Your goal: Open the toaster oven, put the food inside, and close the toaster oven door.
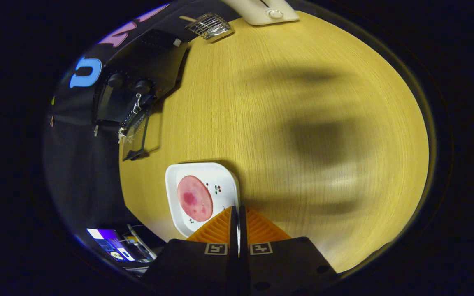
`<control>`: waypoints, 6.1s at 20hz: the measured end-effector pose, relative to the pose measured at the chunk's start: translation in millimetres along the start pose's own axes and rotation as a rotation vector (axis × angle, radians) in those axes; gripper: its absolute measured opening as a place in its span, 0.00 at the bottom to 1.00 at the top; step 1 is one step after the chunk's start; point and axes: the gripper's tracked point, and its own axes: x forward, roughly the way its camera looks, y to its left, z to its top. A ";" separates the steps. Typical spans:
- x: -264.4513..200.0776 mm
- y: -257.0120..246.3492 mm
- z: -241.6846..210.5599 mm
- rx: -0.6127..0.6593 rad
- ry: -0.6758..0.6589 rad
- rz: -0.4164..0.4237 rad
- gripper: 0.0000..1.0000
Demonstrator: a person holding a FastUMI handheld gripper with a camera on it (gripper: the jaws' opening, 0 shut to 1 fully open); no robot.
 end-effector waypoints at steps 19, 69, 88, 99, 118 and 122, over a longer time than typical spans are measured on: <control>20.5 225.4 -22.7 0.578 -0.343 0.195 0.05; 130.7 280.2 -28.3 -0.286 -0.504 -0.444 0.99; 164.6 288.1 4.7 -0.348 -0.481 -0.508 0.99; 81.1 361.5 60.3 -0.476 -0.747 -0.429 1.00; -157.2 416.7 7.4 -0.602 -1.236 -0.374 0.98; -199.2 431.1 -16.8 -0.615 -1.311 -0.363 0.98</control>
